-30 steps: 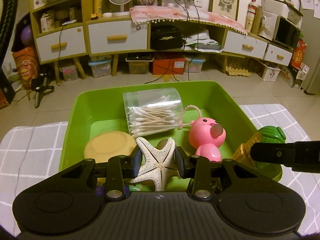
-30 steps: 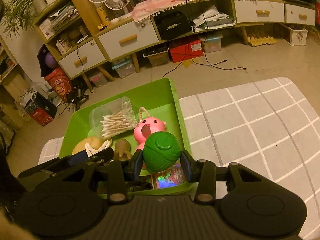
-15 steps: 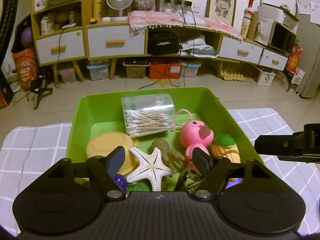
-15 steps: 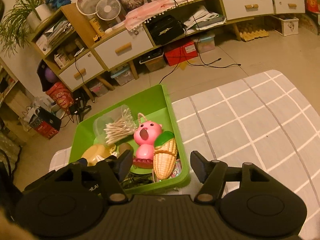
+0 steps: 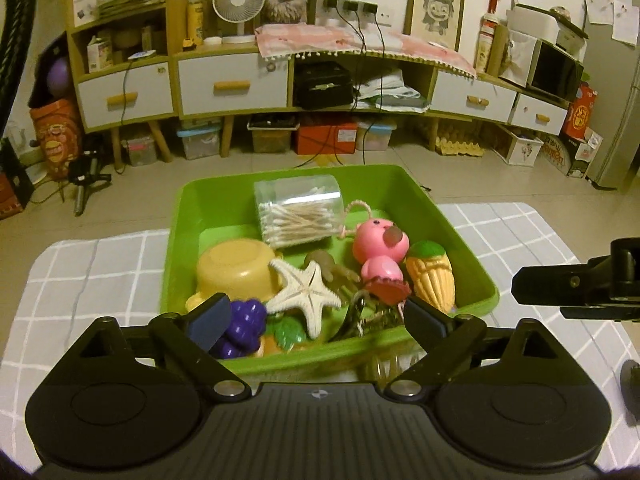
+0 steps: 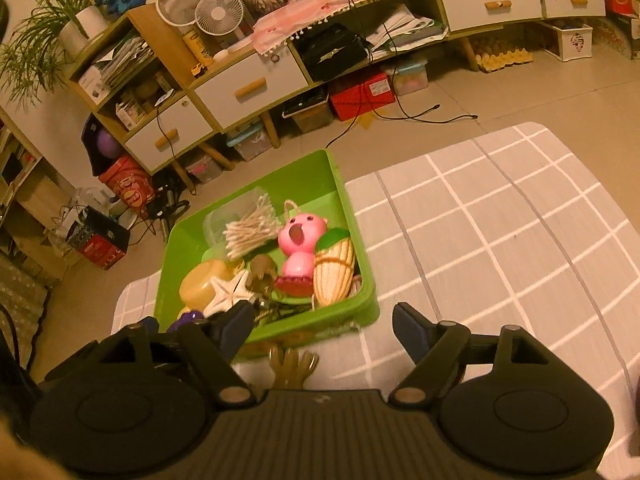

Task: Organize rigid objects
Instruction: 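Withdraw both tools from the bin back toward the remaining toys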

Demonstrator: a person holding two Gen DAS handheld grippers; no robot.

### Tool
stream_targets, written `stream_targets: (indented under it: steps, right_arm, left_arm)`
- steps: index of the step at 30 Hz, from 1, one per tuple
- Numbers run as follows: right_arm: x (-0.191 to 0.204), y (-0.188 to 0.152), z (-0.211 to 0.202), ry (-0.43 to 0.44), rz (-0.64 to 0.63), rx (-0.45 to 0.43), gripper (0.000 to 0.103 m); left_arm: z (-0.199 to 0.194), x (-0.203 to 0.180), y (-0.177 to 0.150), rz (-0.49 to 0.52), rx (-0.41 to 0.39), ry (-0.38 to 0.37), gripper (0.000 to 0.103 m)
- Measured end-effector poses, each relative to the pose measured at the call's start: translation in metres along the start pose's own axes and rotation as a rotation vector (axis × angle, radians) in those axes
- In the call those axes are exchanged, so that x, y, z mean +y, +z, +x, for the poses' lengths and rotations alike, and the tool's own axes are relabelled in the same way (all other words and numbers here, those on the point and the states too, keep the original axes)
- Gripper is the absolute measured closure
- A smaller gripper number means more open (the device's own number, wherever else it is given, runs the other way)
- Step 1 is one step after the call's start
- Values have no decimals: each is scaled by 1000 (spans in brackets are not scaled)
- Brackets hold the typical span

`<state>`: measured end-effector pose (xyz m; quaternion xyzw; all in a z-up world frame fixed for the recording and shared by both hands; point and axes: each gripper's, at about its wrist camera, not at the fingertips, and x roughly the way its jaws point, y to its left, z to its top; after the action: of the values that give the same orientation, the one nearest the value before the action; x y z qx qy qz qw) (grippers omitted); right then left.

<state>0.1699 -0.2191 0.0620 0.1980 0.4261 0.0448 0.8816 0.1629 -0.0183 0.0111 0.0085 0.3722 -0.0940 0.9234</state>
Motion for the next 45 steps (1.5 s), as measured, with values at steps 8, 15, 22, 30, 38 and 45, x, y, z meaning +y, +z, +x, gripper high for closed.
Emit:
stream_targets:
  steps: [8,15,22,30,38,45]
  right_arm:
    - [4,-19,-10,8,-19,38,38]
    - [3,-36,-12,10,-42,62,37]
    - [-4,-52,-7,4,-48,76,37]
    - [-11,-62,1,25,-51,103,37]
    - [-12,-75,13,9,-61,155,37]
    - [-16,-79,24,-23,-60,189,37]
  left_arm:
    - [-18,6,-16,6,15,-5,2]
    - [-32,17,-35,-9,33,-29,2]
    - [-43,33,-60,-59,49,-44,2]
    - [-47,45,-86,-68,30,-25,2]
    - [-41,43,-95,-69,29,-43,2]
    - [-31,21,-107,2,30,-64,3]
